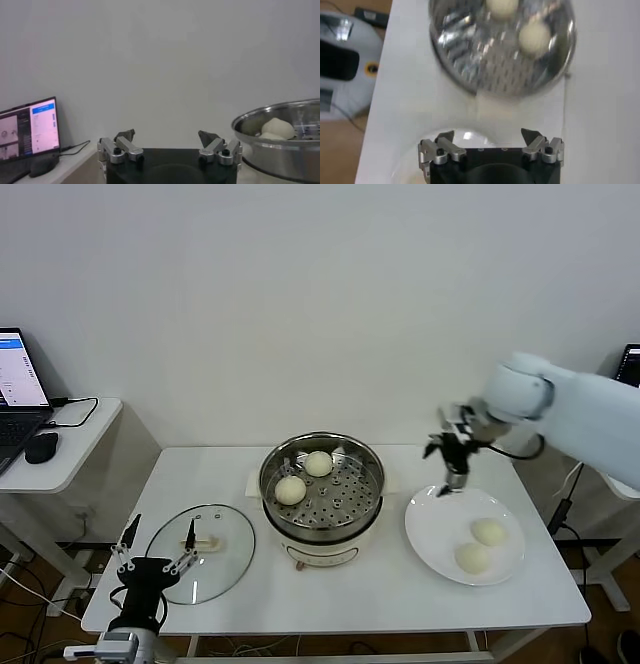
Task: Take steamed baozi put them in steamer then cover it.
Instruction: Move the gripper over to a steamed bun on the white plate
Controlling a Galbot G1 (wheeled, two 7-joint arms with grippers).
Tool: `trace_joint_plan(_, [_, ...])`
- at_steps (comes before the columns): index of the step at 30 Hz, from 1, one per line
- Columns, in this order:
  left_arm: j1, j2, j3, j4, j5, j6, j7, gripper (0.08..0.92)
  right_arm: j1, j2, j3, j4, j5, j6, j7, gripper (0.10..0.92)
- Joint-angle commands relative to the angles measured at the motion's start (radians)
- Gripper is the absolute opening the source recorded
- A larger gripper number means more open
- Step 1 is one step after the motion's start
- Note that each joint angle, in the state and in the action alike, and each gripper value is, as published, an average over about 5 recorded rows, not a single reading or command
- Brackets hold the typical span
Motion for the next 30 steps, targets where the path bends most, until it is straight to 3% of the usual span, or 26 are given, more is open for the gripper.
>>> trace_joint_plan(1, [0.003, -0.006, 0.007, 0.01, 0.022, -0.001, -0.001, 0.823, -0.301, -0.207, 0.172, 0.042, -0.274, 0.137, -0.035, 0.823])
trace_joint_plan(30, [0.009, -0.023, 0.022, 0.046, 0.043, -0.016, -0.004, 0.823, -0.679, -0.11, 0.401, -0.075, -0.417, 0.138, 0.079, 0.823])
